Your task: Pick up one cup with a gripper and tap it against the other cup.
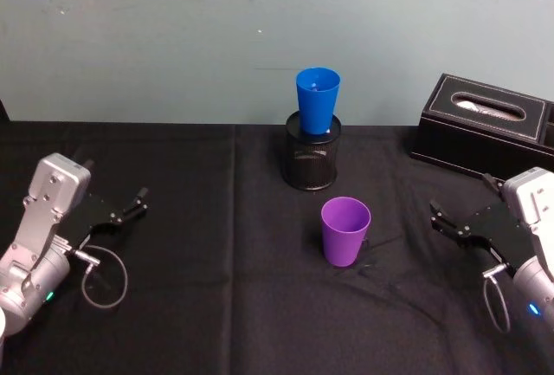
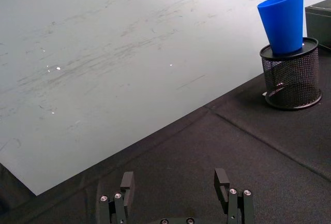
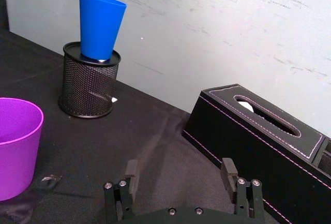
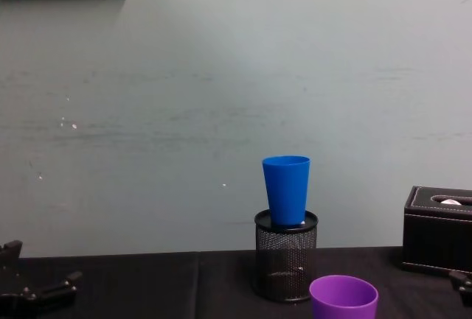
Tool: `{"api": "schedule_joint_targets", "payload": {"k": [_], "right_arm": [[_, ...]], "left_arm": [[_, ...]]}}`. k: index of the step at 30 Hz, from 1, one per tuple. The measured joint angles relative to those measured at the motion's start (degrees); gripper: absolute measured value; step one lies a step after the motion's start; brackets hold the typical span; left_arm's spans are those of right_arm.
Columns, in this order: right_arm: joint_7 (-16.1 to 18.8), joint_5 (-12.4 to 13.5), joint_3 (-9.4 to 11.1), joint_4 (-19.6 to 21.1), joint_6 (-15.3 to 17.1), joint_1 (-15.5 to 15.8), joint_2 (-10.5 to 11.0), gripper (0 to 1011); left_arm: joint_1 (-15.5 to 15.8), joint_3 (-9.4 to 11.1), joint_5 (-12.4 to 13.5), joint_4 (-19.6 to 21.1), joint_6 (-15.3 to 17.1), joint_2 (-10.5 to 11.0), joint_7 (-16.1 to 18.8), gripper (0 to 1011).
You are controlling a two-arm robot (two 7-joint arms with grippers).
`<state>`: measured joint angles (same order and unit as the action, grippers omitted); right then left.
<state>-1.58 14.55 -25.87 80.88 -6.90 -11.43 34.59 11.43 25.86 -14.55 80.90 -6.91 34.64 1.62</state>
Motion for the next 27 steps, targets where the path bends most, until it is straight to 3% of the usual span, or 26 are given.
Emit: {"api": "schedule_joint_targets", "payload": {"k": [27], "right_arm": [[0.0, 0.0, 0.0, 0.0, 0.0, 0.0, 0.1, 1003]], "left_arm": [[0.0, 0.0, 0.0, 0.0, 0.0, 0.0, 0.0, 1011]]}}
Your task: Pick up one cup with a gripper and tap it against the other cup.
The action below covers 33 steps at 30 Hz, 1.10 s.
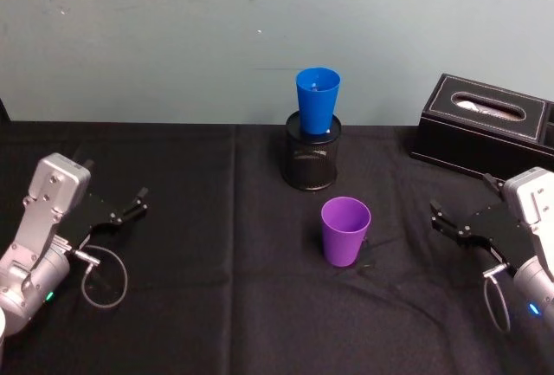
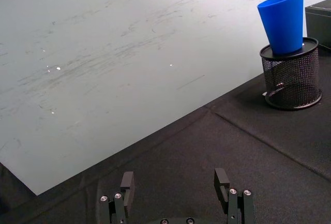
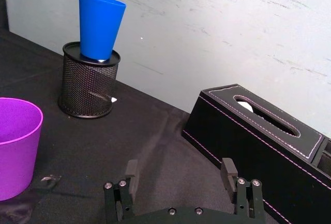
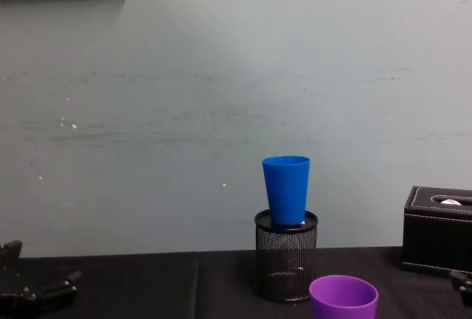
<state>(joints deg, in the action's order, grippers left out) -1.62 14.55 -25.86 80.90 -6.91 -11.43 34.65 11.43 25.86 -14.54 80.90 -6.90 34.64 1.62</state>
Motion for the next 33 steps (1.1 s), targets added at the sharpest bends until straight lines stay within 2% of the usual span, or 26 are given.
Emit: {"api": "schedule_joint_targets", "payload": {"k": [22, 28, 33], "right_arm": [[0.0, 0.0, 0.0, 0.0, 0.0, 0.0, 0.0, 1003], [5.0, 3.7, 1.9, 2.8, -2.0, 2.3, 0.8, 1003], [7.2, 4.7, 2.5, 3.8, -2.0, 3.4, 0.9, 1003]], "left_arm": [[0.0, 0.0, 0.0, 0.0, 0.0, 0.0, 0.0, 1011], [0.0, 0.0, 0.0, 0.0, 0.0, 0.0, 0.0, 1011], [0.0, 0.0, 0.0, 0.0, 0.0, 0.0, 0.0, 1011]]}}
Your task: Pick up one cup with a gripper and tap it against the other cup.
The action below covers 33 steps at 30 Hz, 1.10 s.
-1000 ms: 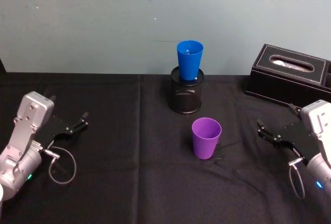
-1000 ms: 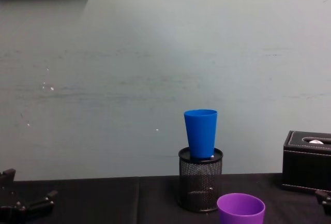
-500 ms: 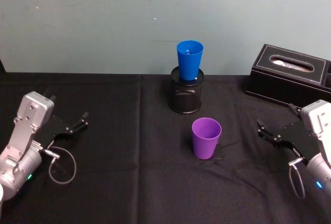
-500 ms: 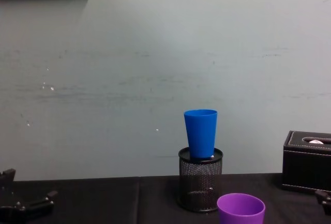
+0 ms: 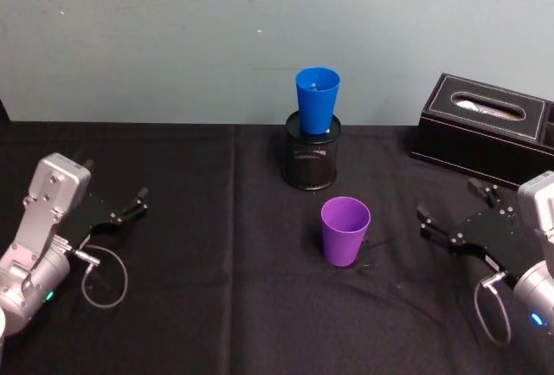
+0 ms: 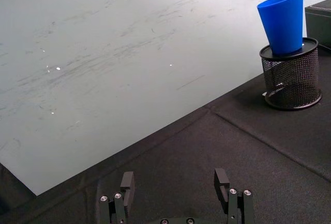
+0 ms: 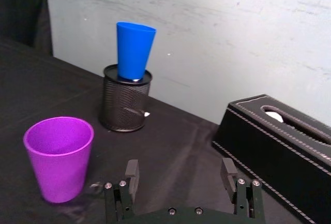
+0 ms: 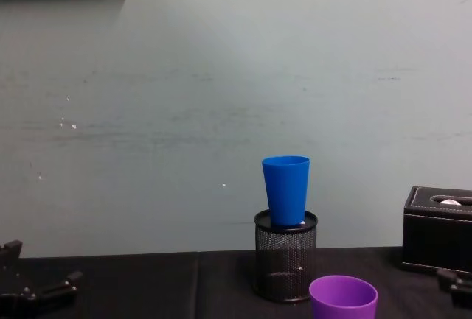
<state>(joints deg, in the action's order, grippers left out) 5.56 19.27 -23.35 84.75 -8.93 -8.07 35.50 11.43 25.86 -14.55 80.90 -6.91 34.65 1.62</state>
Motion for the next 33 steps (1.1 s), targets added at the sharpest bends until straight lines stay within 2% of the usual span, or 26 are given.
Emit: {"api": "schedule_joint_targets", "payload": {"k": [5, 13, 18, 21, 33], "right_arm": [[1.8, 0.6, 0.3, 0.1, 0.0, 0.8, -0.2, 1003], [8.5, 4.5, 1.2, -1.0, -3.5, 2.0, -1.1, 1003], [11.9, 5.3, 0.9, -2.0, -4.7, 2.2, -1.9, 1003], [12.5, 5.2, 0.7, -2.2, -4.9, 2.2, -2.5, 1003], [15.2, 1.9, -1.2, -4.4, -5.6, 0.5, -5.6, 1003]], "left_arm": [[0.0, 0.0, 0.0, 0.0, 0.0, 0.0, 0.0, 1011], [0.0, 0.0, 0.0, 0.0, 0.0, 0.0, 0.0, 1011], [0.0, 0.0, 0.0, 0.0, 0.0, 0.0, 0.0, 1011], [0.0, 0.0, 0.0, 0.0, 0.0, 0.0, 0.0, 1011], [0.0, 0.0, 0.0, 0.0, 0.0, 0.0, 0.0, 1012]]}}
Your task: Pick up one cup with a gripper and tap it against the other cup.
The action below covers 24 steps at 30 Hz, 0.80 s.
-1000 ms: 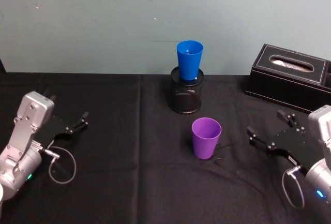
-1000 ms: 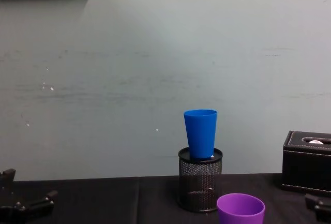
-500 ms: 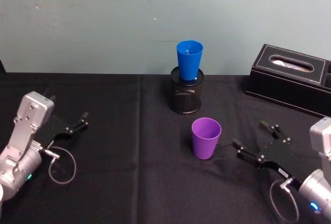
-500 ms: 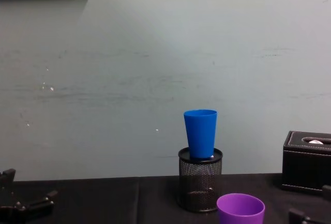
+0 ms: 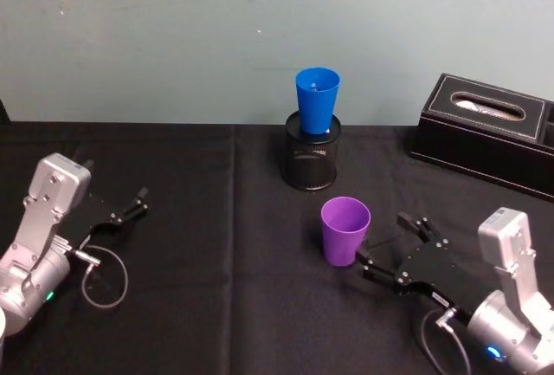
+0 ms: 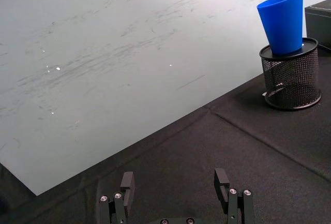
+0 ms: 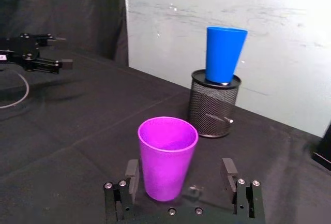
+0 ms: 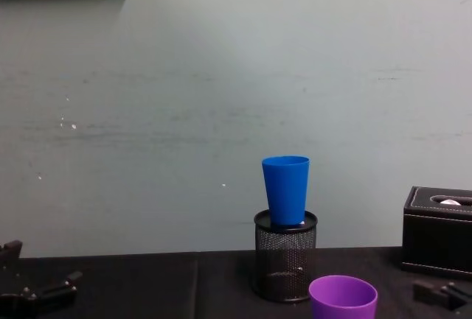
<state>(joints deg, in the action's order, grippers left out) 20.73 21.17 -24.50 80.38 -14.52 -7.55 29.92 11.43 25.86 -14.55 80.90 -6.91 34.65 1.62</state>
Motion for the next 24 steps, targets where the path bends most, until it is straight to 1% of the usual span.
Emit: {"api": "schedule_joint_targets", "payload": {"k": [5, 7, 13, 24], "right_arm": [[0.9, -1.4, -0.5, -1.5, -0.8, -1.1, -1.3, 1003], [1.4, -2.4, -0.8, -2.5, -1.3, -1.8, -2.2, 1003], [2.1, -3.5, -1.0, -3.9, -1.7, -2.8, -3.3, 1003], [3.8, -4.1, 0.0, -7.2, -2.4, -4.6, -5.7, 1003]], "left_arm": [[0.0, 0.0, 0.0, 0.0, 0.0, 0.0, 0.0, 1012], [0.0, 0.0, 0.0, 0.0, 0.0, 0.0, 0.0, 1011], [0.0, 0.0, 0.0, 0.0, 0.0, 0.0, 0.0, 1011], [0.0, 0.0, 0.0, 0.0, 0.0, 0.0, 0.0, 1011]]}}
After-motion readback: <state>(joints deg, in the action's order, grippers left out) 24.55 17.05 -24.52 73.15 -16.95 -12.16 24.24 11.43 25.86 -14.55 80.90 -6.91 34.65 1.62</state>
